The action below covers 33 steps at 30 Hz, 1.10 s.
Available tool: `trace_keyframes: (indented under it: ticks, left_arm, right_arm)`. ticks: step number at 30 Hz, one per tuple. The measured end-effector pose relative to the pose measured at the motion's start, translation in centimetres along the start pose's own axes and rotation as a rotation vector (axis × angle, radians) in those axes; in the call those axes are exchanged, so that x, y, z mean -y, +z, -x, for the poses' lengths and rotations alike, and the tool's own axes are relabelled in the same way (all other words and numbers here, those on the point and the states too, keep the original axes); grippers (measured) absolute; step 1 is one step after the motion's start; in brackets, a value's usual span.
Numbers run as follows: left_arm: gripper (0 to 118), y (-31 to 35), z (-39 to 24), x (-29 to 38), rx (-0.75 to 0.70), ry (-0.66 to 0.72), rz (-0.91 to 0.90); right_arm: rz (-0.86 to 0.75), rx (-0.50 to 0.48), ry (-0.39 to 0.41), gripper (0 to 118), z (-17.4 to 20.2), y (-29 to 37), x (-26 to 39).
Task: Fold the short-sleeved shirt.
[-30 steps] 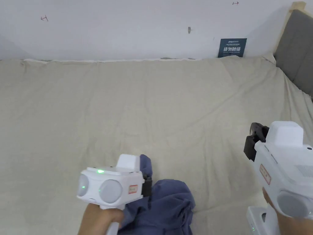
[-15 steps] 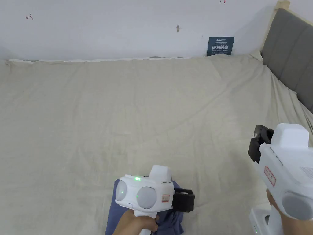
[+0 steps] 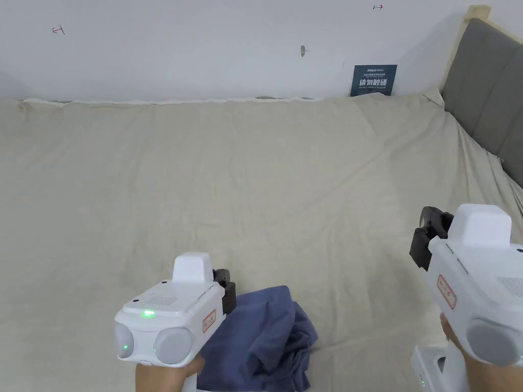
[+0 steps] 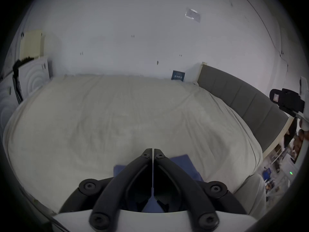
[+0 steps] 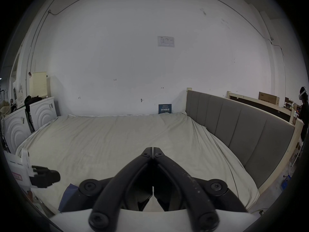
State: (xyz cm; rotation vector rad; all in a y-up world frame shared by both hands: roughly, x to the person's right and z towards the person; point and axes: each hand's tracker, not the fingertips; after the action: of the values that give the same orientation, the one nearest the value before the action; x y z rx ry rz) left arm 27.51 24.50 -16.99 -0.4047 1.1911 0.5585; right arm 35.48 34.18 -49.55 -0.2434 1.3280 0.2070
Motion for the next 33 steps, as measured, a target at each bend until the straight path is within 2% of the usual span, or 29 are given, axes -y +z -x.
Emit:
trace_keyframes:
  ticks: [7,13,21,24,27,29,33]
  left_arm:
    - [0,-3.9,-1.9,3.5,0.063,0.006,0.160]
    - [0,-6.0,-6.8,6.2,0.147,-0.108,0.237]
    - [0,-9.2,-9.8,10.0,0.108,-0.132,0.259]
    - [0,-8.9,-10.4,9.5,0.088,-0.189,0.266]
    - [0,-7.2,-10.2,7.9,0.099,-0.208,0.213]
    - [0,-4.8,-9.8,5.6,0.119,-0.173,0.097]
    - [0,-0.7,-8.7,0.8,0.100,-0.208,-0.067]
  right_arm:
    - [0.010,-0.003,0.008,1,-0.1,-0.1,0.1]
    - [0.017,0.020,0.007,1,-1.1,-0.3,0.2]
    - [0.035,0.038,0.002,1,-1.8,-0.6,0.6]
    - [0.034,0.035,-0.005,1,-1.7,-0.6,0.7]
    - [0.026,0.026,-0.009,1,-1.3,-0.2,0.4]
    - [0.012,0.017,-0.007,1,-1.1,0.3,0.0]
    - [-0.021,0.000,0.002,1,-0.3,1.2,-0.8]
